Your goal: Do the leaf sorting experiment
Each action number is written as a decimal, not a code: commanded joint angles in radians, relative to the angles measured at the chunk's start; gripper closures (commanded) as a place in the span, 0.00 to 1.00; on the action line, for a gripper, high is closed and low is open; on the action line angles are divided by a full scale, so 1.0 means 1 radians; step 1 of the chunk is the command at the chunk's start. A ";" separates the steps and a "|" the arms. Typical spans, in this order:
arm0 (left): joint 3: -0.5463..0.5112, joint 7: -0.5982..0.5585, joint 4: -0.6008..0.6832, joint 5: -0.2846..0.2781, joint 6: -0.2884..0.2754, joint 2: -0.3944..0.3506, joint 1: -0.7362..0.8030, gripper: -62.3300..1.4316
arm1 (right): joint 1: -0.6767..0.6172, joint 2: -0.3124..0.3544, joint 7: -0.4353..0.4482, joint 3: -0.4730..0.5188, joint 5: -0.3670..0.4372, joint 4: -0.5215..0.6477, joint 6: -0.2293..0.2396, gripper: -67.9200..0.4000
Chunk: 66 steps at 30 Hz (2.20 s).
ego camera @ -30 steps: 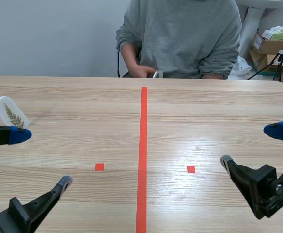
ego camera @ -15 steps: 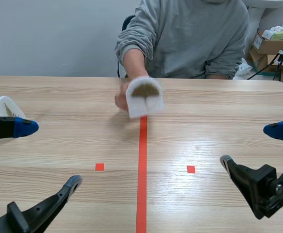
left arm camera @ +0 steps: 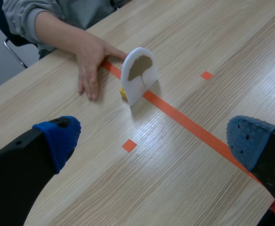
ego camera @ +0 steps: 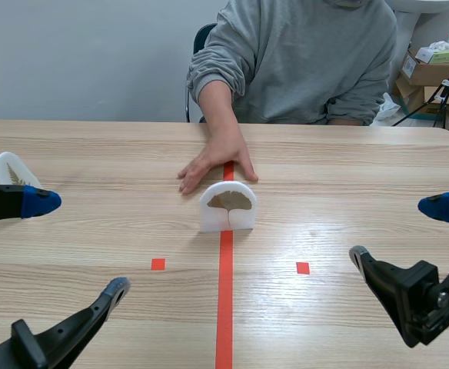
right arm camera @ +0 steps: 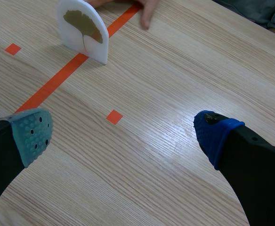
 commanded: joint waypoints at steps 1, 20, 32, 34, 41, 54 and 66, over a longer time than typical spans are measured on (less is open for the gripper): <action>-0.003 -0.018 0.002 -0.006 0.002 0.005 -0.003 0.00 | 0.013 0.005 0.015 0.008 0.003 0.003 -0.003 0.09; -0.003 -0.017 0.002 -0.006 0.002 0.005 -0.003 0.00 | 0.013 0.005 0.015 0.008 0.003 0.003 -0.003 0.09; -0.003 -0.017 0.002 -0.006 0.002 0.005 -0.003 0.00 | 0.013 0.005 0.014 0.008 0.003 0.003 -0.003 0.09; -0.003 -0.017 0.002 -0.006 0.002 0.005 -0.003 0.00 | 0.013 0.005 0.014 0.008 -0.002 0.003 -0.004 0.09; -0.003 -0.017 0.002 -0.006 0.002 0.005 -0.003 0.00 | 0.013 0.005 0.000 0.008 -0.062 0.003 -0.004 0.09; -0.003 -0.017 0.002 -0.006 0.002 0.005 -0.003 0.00 | 0.053 0.005 -0.133 0.008 -0.084 0.003 -0.003 0.09; -0.003 -0.017 0.002 -0.006 0.002 0.011 -0.003 0.00 | 0.455 0.028 -0.206 -0.033 -0.103 -0.258 0.212 0.09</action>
